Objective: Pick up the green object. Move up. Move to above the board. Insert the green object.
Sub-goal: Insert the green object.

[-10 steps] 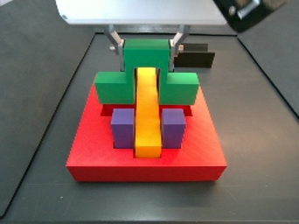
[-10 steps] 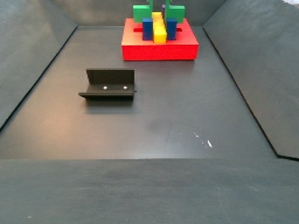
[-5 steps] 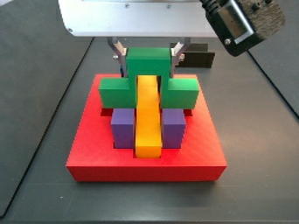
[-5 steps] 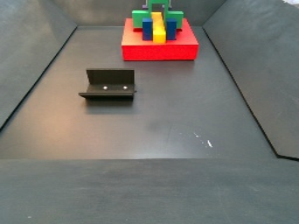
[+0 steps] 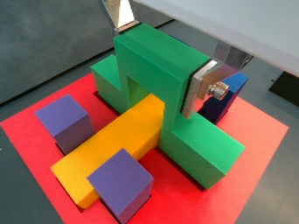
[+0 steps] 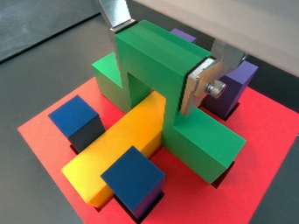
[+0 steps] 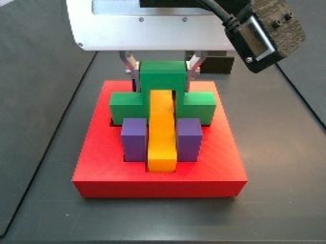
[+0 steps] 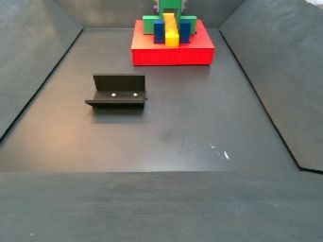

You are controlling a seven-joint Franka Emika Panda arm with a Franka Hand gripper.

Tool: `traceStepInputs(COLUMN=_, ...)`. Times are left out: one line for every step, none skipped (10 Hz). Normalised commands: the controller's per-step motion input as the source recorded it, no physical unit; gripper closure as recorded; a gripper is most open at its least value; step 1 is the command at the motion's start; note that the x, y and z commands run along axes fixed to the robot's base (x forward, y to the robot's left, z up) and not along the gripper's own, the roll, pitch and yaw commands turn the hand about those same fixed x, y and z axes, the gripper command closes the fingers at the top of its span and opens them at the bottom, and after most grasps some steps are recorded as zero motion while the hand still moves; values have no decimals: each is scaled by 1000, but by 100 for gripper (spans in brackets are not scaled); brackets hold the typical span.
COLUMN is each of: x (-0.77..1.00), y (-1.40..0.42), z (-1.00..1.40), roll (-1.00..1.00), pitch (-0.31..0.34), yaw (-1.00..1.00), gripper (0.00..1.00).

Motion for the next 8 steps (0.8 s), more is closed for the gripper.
traceStepInputs(x=69, y=0, z=-57, roll=-77, pitch=0, yaw=123, gripper=100)
traceStepInputs(x=0, y=-26, z=-20, roll=-110, pitch=-7, yaw=63, gripper=100)
traceStepInputs(x=0, y=-29, z=0, roll=-157, pitch=-27, yaw=11, gripper=100)
traceStepInputs(x=0, y=-9, z=0, roll=-219, pitch=-70, yaw=11, gripper=100)
traceStepInputs(x=0, y=0, z=0, roll=-200, pitch=-94, yaw=0, gripper=100)
traceStepInputs(x=0, y=0, z=0, roll=-227, pitch=-91, yaw=0, gripper=100)
traceStepInputs(x=0, y=0, z=0, roll=-226, pitch=-89, yaw=9, gripper=100)
traceStepInputs(x=0, y=0, z=0, roll=-226, pitch=-89, yaw=3, gripper=100)
